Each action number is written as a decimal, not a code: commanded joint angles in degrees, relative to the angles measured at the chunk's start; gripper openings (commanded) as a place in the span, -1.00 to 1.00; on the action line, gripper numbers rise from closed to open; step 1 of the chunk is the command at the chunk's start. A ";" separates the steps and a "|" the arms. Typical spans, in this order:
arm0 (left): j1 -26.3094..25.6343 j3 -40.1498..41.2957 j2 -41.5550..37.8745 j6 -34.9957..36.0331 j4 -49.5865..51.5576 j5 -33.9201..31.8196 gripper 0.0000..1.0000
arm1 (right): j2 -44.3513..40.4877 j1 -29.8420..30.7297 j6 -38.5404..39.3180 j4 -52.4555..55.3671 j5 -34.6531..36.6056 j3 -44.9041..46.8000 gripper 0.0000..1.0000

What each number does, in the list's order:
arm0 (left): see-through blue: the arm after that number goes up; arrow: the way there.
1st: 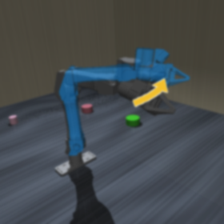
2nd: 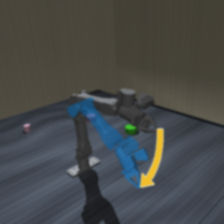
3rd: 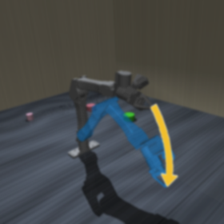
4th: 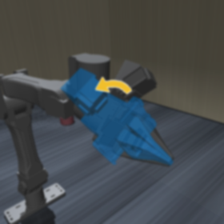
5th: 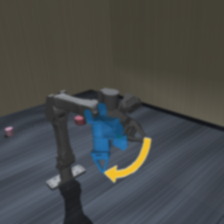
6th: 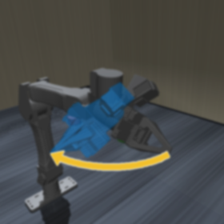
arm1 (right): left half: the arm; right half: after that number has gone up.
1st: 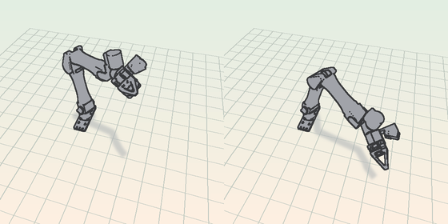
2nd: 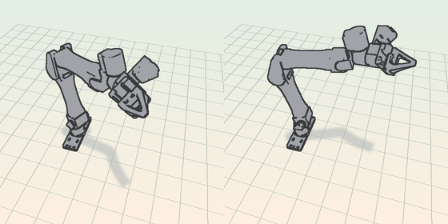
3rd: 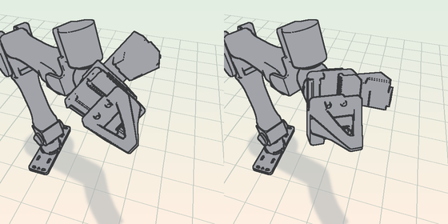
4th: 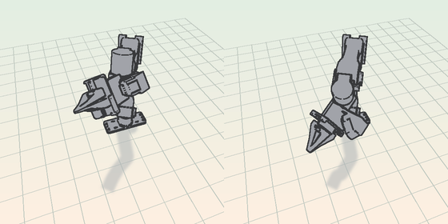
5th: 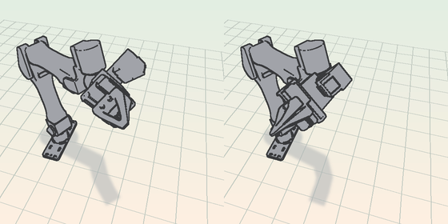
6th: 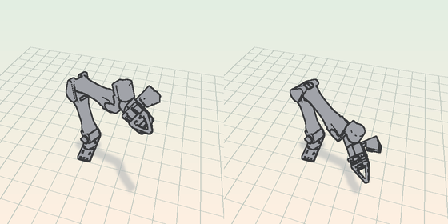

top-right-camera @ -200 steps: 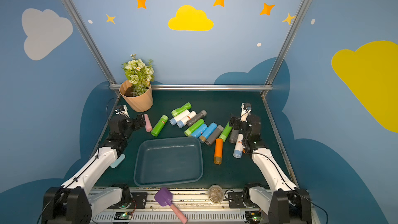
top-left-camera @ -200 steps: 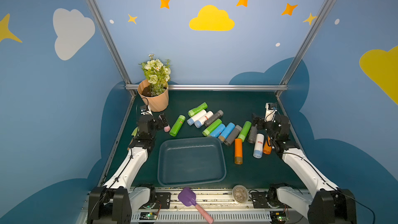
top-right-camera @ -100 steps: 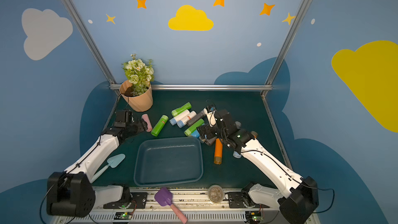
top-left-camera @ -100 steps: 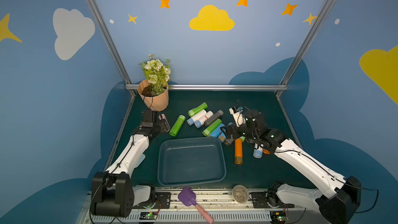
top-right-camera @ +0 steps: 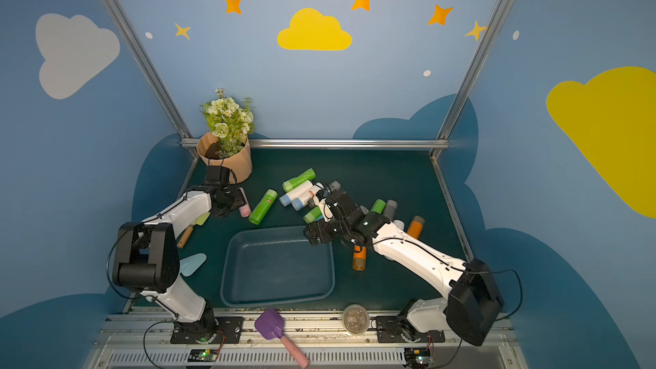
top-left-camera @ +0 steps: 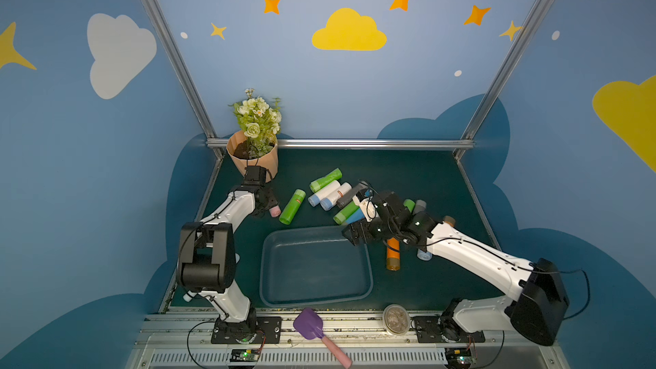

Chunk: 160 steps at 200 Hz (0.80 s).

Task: Put the roll of trash bags into the storage box
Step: Pick up the roll of trash bags from the center of the board.

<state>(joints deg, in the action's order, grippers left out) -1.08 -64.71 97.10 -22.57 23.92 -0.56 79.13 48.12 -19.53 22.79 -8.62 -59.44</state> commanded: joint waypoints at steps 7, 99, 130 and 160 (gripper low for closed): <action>0.49 -1.47 2.38 0.62 -0.77 0.01 0.32 | 2.28 1.21 0.02 -1.56 -2.47 -3.13 0.94; 0.52 -5.13 9.13 1.44 -3.13 1.87 0.18 | 5.45 1.89 0.97 -1.86 -3.66 -3.67 0.93; 0.49 -7.58 11.21 0.81 -1.76 1.66 0.18 | 5.83 1.94 1.26 -1.57 -3.77 -3.74 0.93; 0.61 -9.64 13.16 0.59 0.39 1.95 0.15 | 6.62 1.90 1.62 -1.52 -4.37 -3.88 0.94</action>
<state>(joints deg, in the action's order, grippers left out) -0.75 -72.64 109.10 -21.74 21.45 1.04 84.62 49.71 -19.00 20.80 -11.88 -61.89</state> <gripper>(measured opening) 0.583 0.967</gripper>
